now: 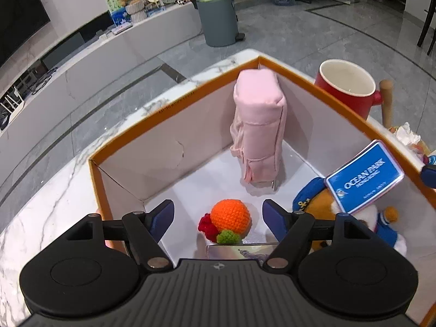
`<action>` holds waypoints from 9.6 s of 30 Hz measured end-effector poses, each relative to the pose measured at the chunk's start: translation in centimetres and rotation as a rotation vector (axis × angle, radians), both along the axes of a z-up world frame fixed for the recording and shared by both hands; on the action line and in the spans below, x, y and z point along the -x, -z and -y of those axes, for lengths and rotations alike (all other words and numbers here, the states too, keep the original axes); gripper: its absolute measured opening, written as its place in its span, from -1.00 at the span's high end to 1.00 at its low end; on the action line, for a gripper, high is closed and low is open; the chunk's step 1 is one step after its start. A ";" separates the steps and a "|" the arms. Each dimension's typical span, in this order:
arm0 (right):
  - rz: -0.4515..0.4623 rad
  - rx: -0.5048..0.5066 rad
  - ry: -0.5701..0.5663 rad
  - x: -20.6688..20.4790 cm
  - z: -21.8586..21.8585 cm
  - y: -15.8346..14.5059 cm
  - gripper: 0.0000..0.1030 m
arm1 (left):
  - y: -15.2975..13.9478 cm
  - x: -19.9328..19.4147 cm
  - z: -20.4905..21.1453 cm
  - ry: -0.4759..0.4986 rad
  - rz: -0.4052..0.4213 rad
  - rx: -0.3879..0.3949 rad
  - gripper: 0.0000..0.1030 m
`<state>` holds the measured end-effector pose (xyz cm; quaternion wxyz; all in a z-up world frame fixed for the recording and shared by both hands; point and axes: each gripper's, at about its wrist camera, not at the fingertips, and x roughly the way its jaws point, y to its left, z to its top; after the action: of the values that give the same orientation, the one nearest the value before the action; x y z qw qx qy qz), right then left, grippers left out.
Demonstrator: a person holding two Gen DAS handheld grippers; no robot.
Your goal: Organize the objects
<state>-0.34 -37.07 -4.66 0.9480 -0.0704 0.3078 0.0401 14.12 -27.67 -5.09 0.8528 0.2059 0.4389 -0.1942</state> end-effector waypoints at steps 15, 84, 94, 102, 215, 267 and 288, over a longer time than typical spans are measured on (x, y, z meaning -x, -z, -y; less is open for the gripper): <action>0.022 -0.001 0.036 -0.2 -0.5 0.4 -0.88 | -4.0 2.1 -4.5 -0.023 0.081 0.116 -0.67; -0.289 0.250 -0.485 -12.3 -20.7 -0.1 -0.67 | 7.5 10.7 -13.5 0.445 -0.108 0.099 -0.81; -0.434 0.284 -0.408 -14.7 -23.6 3.0 -0.44 | 7.2 10.8 -18.9 0.226 -0.145 0.084 -0.80; -0.474 0.300 -0.325 -16.4 -24.4 4.6 -0.44 | 6.9 11.4 -25.2 0.064 -0.177 0.075 -0.80; -0.021 -0.288 -0.266 -4.7 -11.4 -4.0 -0.22 | -2.6 13.2 -24.8 -0.236 0.128 0.289 -0.70; -0.184 -0.171 -0.078 -10.1 -0.6 1.1 -0.17 | -0.8 -1.8 -0.3 0.100 0.063 -0.004 -0.70; -0.248 -0.194 -0.100 -10.8 -0.4 1.9 -0.19 | 1.0 -4.2 0.1 0.013 -0.002 -0.066 -0.70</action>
<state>10.42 -36.64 -6.53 0.9019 0.0116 0.4132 0.1252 18.27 -27.79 -6.13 0.8439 0.2364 0.4445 -0.1852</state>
